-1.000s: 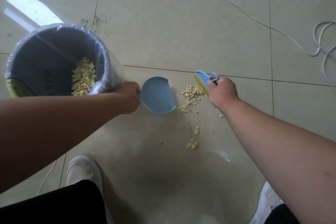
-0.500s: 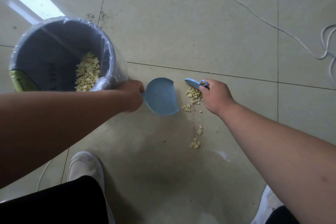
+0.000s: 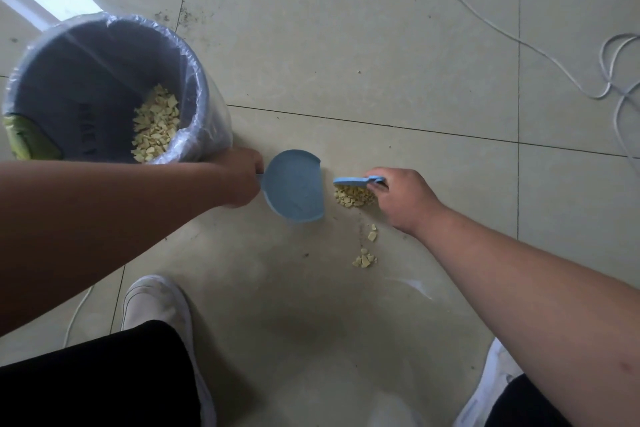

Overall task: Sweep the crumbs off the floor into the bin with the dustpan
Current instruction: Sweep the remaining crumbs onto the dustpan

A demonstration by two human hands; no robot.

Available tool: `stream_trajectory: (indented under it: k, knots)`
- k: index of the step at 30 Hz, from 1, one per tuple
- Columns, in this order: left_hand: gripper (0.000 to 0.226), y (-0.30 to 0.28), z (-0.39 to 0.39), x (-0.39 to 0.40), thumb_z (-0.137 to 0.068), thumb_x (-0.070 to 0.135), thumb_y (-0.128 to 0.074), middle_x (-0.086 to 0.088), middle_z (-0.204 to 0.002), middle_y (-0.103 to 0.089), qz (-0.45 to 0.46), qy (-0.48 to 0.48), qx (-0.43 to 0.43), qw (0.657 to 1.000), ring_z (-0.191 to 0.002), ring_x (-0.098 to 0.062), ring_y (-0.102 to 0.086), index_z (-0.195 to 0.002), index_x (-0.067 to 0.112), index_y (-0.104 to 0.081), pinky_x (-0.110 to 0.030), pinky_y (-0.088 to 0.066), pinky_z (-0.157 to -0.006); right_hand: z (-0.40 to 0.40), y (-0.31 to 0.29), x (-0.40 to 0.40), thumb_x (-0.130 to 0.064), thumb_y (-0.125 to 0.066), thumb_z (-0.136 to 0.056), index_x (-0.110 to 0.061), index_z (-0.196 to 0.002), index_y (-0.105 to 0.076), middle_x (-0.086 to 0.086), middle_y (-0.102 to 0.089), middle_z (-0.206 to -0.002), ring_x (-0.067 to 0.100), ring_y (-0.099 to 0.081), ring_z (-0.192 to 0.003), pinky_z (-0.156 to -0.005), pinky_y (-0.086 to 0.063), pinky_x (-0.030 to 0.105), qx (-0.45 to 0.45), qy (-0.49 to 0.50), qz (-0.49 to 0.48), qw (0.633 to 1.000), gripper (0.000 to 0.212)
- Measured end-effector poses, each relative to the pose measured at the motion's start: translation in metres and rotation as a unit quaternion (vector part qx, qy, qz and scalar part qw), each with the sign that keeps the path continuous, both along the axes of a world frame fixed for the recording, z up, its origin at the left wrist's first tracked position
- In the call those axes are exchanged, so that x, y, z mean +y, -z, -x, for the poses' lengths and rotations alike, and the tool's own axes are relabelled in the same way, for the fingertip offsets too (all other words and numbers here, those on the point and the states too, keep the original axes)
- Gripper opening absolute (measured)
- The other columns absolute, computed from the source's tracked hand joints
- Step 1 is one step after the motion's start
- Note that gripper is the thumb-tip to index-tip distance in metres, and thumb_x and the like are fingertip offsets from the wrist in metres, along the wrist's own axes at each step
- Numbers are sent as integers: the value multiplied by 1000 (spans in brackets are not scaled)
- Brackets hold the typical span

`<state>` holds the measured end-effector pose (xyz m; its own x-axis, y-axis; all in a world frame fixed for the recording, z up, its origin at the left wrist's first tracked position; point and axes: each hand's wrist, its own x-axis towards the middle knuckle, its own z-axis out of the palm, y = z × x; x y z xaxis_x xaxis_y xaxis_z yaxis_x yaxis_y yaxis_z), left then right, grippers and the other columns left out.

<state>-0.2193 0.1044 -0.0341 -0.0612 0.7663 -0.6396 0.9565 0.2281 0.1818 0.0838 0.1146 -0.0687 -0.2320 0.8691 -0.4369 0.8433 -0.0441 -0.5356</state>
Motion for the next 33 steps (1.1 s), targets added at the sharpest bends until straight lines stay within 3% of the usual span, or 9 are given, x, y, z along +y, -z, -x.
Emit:
stream_trajectory:
  k: [5, 11, 18, 23, 33]
  knots:
    - [20, 2, -3, 0, -90, 10, -54, 0, -85, -61, 2, -5, 1, 1000, -83, -26, -63, -99, 21, -69, -27, -48, -64, 2, -10, 10, -19, -61, -100, -17, -119, -75, 8, -75, -105, 27, -66, -96, -87, -54, 35, 30, 66, -54, 996, 23]
    - [16, 3, 1, -1, -90, 15, -56, -6, -90, -71, 18, 1, -17, 1000, -85, -28, -68, -93, 16, -72, -34, -57, -70, 6, 0, 33, -20, -62, -100, -23, -126, -73, 0, -74, -113, 17, -64, -98, -85, -45, 22, 28, 86, -42, 995, 28]
    - [18, 2, 4, 4, -89, 11, -54, -6, -89, -70, 22, 6, -21, 1000, -85, -29, -69, -93, 15, -72, -35, -57, -69, 16, 10, 13, -9, -60, -95, -25, -124, -75, 5, -76, -113, 25, -68, -103, -91, -55, 37, 28, -52, -5, 998, 37]
    - [22, -1, 3, 4, -89, 12, -53, -6, -93, -70, 29, 13, -13, 999, -88, -30, -69, -99, 16, -73, -40, -62, -78, 7, 10, 0, 1, -57, -88, -20, -117, -76, 6, -75, -108, 30, -66, -101, -87, -53, 38, 12, -123, -7, 992, 41]
    - [25, -3, -5, 1, -91, 11, -54, -3, -93, -66, 17, -5, -3, 1000, -90, -29, -66, -106, 18, -72, -32, -56, -73, -19, 11, -24, 7, -57, -83, -18, -118, -76, 5, -74, -115, 27, -64, -107, -89, -47, 27, 14, -120, -12, 993, 48]
